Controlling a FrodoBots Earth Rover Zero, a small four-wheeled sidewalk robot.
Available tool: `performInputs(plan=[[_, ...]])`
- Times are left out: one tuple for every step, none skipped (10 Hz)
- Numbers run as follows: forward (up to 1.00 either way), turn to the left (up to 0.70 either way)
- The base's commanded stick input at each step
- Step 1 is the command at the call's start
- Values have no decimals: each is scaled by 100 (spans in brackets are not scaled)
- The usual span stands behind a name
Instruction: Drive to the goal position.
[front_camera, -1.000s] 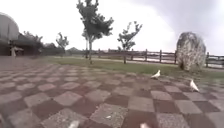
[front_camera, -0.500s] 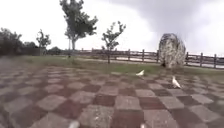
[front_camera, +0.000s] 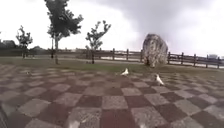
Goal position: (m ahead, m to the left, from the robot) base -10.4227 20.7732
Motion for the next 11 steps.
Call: performInputs(plan=[[0, -45], [0, -45], [0, -45], [0, -34], [0, 0], [0, 0], [0, 0], [0, 0], [0, 0], [0, 0], [0, 0]])
